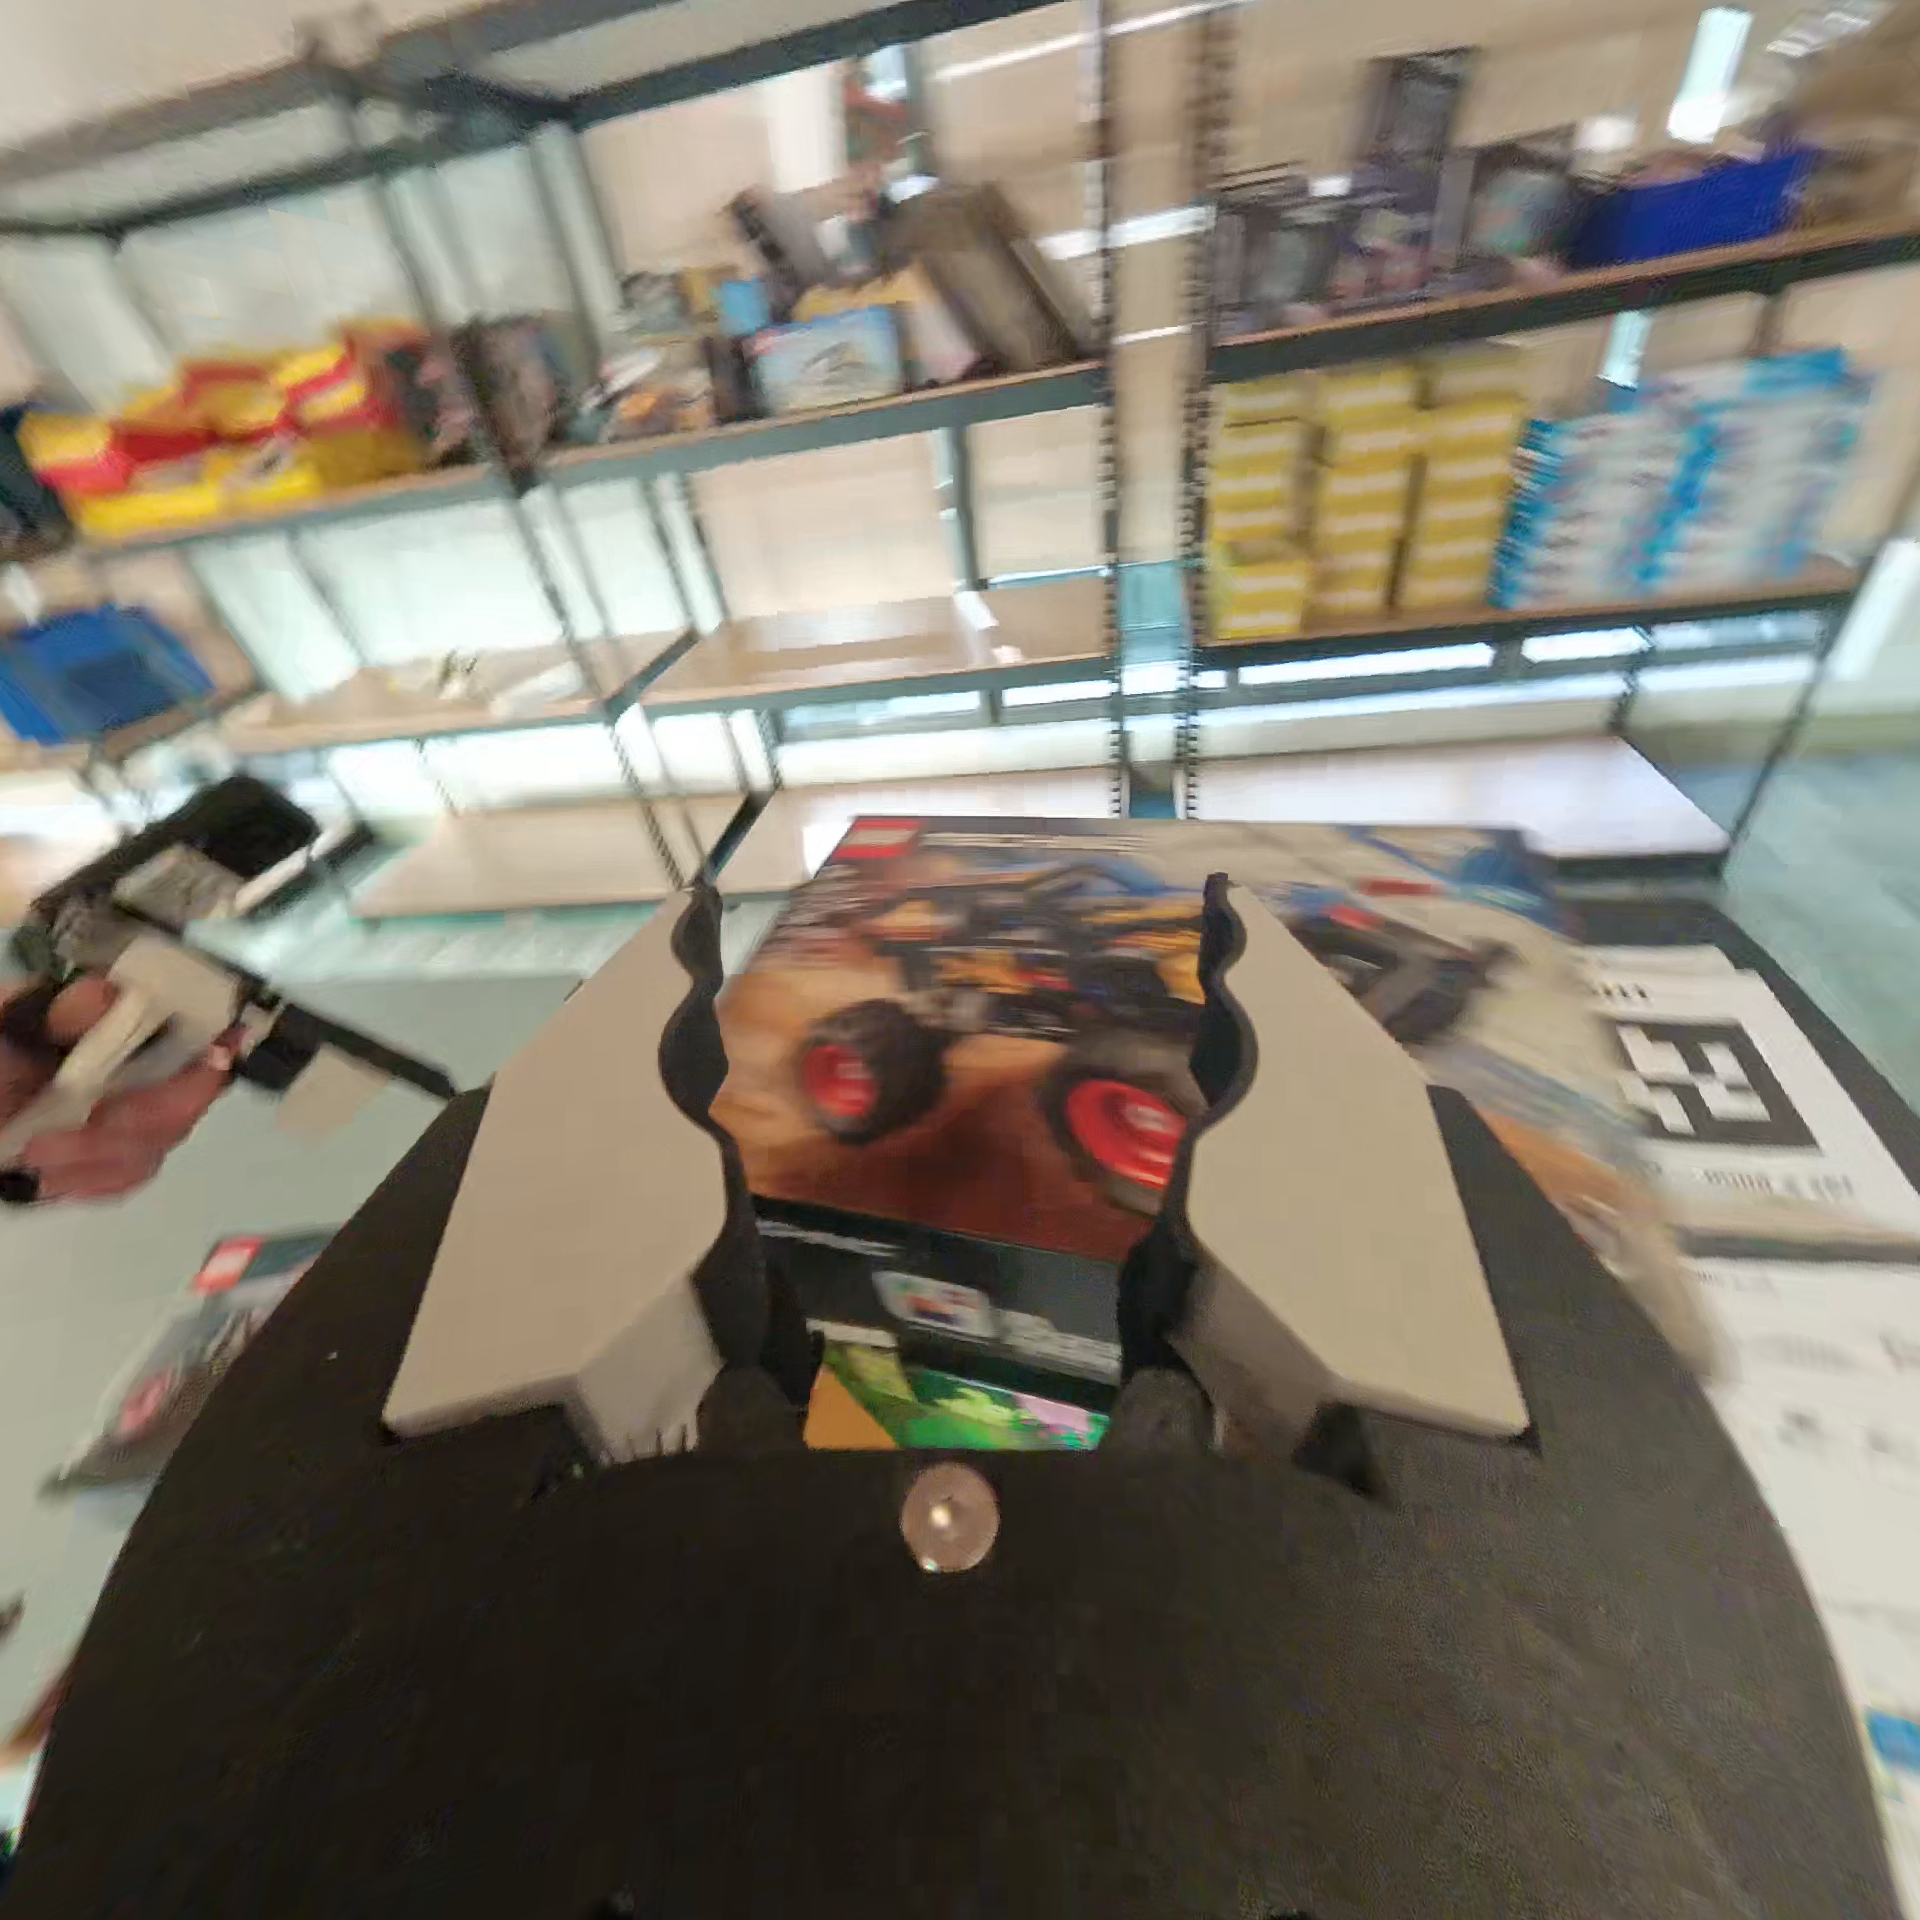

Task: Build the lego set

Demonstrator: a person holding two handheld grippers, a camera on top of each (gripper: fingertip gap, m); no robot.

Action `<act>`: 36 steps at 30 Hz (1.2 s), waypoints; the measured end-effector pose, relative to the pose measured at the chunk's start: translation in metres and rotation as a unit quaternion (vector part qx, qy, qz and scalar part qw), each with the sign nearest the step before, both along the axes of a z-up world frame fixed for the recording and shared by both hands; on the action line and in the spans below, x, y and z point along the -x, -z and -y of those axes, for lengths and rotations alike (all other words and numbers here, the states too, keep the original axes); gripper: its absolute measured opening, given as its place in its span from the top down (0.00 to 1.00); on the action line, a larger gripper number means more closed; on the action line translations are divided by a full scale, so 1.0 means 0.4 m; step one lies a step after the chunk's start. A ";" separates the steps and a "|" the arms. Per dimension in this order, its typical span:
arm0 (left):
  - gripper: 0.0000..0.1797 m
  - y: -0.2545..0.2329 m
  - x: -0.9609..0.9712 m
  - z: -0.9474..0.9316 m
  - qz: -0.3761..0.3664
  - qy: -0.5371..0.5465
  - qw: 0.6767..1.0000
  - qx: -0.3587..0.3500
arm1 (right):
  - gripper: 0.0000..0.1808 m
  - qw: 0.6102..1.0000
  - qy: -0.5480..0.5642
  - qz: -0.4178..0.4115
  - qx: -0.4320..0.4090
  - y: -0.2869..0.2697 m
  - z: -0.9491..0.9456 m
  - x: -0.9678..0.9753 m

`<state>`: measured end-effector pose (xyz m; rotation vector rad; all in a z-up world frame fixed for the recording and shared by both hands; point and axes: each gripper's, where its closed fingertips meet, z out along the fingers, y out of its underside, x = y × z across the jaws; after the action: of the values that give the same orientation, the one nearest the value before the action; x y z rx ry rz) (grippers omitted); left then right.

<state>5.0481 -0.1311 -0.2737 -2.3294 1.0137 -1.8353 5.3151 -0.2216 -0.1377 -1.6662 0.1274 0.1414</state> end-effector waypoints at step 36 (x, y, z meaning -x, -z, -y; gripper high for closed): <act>0.32 -0.017 -0.157 0.116 0.035 0.053 0.995 0.071 | 0.51 0.979 -0.080 -0.180 0.046 0.168 -0.072 0.150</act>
<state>5.1111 -0.1777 -0.2669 -2.3088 1.0506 -2.0776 5.2550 -0.1928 -0.2049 -1.7289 0.2775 0.5678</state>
